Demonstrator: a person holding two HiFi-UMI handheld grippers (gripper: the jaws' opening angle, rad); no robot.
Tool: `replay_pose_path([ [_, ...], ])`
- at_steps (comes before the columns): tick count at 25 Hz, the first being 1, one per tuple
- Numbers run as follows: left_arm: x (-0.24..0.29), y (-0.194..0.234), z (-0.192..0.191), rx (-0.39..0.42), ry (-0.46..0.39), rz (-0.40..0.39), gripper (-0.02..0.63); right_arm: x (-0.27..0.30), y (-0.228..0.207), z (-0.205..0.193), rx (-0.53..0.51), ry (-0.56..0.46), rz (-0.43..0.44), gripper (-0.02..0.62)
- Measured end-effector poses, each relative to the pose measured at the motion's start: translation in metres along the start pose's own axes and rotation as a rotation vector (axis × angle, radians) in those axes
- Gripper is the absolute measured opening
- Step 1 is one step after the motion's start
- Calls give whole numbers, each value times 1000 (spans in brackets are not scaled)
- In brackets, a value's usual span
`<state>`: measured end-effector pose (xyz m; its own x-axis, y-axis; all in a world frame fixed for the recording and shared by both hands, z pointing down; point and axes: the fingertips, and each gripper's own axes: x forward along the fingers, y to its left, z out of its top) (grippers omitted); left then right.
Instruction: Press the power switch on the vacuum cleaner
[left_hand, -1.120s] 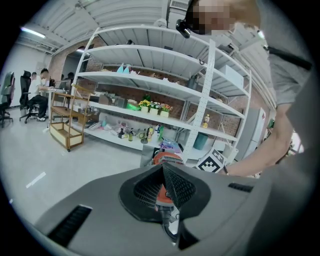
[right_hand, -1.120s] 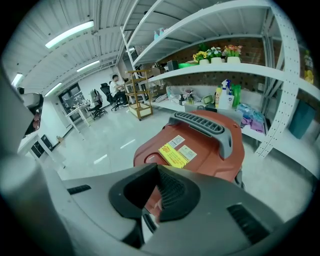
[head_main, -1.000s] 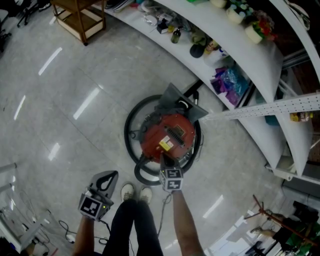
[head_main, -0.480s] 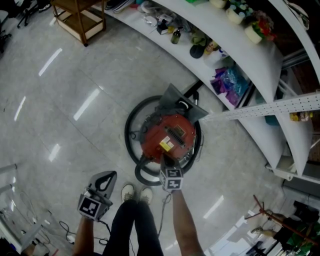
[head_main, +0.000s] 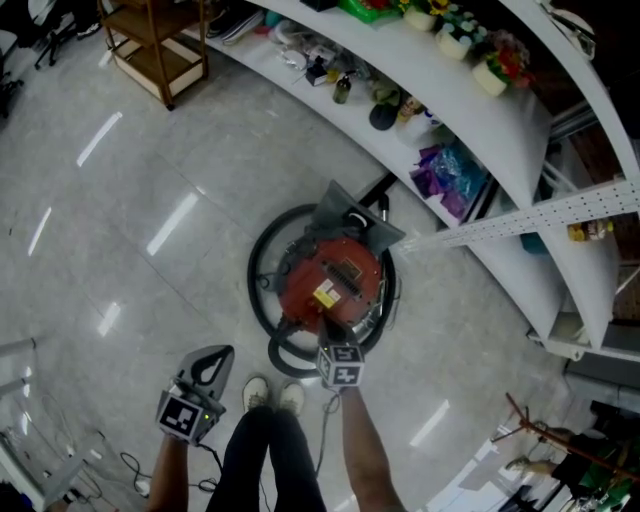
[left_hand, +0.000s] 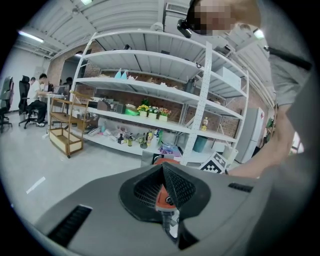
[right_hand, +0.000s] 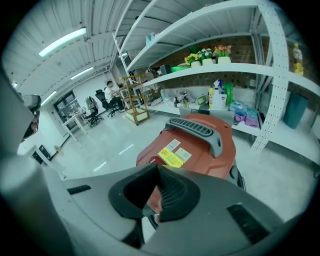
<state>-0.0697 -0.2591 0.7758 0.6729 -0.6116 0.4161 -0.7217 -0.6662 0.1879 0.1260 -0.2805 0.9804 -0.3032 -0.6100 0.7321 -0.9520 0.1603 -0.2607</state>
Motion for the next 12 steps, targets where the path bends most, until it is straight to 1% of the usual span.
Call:
replay_pose_path([
  [7,-8,-13,24,31,-28,-13,8,-28,-1,15,8,-52,-26,12],
  [10,-12,-20,36,51,-37,-18,8,-47,8,30,15,-78,-12,12],
  [12,-15,-26,46,57,-44,-21,8,-63,12,39,0,-99,-13,12],
])
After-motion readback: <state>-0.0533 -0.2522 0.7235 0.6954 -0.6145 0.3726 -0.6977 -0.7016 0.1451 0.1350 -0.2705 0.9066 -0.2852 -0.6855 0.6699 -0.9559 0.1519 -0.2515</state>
